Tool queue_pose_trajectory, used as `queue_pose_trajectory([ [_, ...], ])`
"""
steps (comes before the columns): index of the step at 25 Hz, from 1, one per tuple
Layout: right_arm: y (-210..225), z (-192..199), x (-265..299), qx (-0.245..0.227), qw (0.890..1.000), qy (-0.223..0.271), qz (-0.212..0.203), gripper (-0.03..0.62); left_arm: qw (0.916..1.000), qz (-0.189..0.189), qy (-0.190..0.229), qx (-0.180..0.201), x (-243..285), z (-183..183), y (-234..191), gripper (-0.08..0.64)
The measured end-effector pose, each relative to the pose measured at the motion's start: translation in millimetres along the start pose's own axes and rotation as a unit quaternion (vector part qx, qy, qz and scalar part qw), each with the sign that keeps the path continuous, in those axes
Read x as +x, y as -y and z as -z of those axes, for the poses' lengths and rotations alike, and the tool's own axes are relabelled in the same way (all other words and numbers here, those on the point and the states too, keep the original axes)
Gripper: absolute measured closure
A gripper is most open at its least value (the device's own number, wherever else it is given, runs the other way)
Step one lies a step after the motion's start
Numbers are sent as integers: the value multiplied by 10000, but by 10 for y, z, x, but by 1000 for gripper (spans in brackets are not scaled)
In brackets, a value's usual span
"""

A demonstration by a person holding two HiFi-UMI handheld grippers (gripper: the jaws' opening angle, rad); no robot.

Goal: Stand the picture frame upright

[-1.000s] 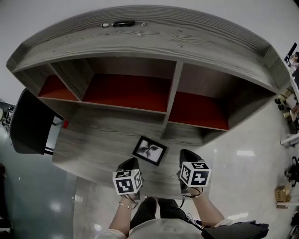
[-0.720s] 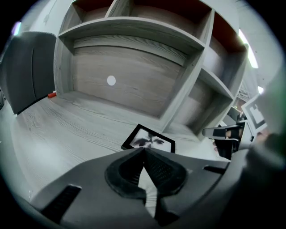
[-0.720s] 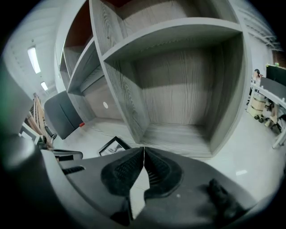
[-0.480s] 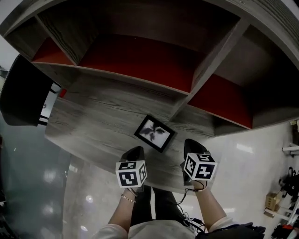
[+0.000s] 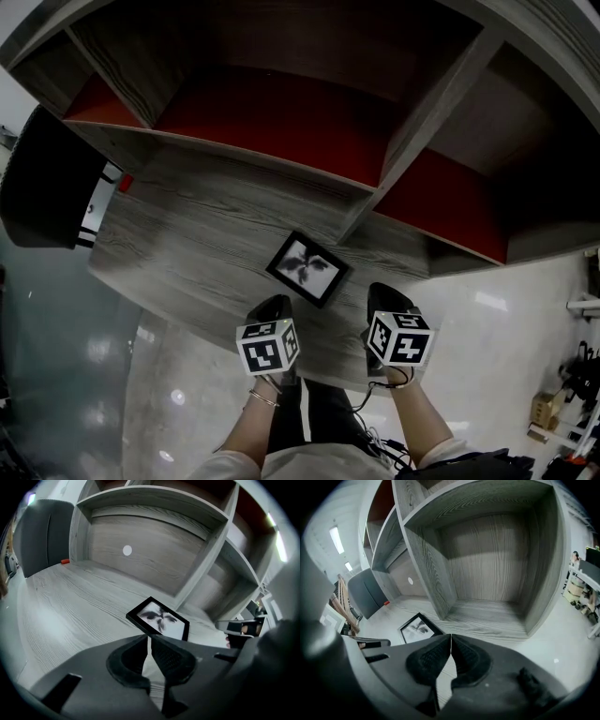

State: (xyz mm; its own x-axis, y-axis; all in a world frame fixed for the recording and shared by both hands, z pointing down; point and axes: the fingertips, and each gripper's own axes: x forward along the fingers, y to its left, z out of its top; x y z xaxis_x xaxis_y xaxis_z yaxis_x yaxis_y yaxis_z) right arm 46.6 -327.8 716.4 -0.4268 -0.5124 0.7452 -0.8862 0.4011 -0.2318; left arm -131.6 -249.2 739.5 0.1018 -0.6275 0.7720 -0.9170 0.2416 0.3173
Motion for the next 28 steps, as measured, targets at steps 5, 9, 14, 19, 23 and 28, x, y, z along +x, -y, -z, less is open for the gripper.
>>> queue_pose_trajectory([
  [5, 91, 4, -4, -12, 10000, -25, -26, 560, 9992, -101, 5, -387, 99, -6, 52, 423],
  [9, 150, 3, -7, 0, 10000, -24, -43, 560, 9983, -181, 44, -553, 172, -39, 81, 405],
  [14, 223, -35, -27, 8, 10000, 1, -78, 560, 9963, -309, -67, -793, 273, -54, 120, 380],
  [19, 323, -69, -49, 92, 9999, 56, -92, 560, 9947, -562, -99, -851, 346, -91, 130, 382],
  [23, 369, -43, -58, 178, 9997, 57, -123, 560, 9932, -927, -150, -692, 385, -97, 100, 403],
  [28, 373, -12, -52, 258, 9995, 48, -185, 560, 9929, -1084, -231, -422, 422, -112, 114, 402],
])
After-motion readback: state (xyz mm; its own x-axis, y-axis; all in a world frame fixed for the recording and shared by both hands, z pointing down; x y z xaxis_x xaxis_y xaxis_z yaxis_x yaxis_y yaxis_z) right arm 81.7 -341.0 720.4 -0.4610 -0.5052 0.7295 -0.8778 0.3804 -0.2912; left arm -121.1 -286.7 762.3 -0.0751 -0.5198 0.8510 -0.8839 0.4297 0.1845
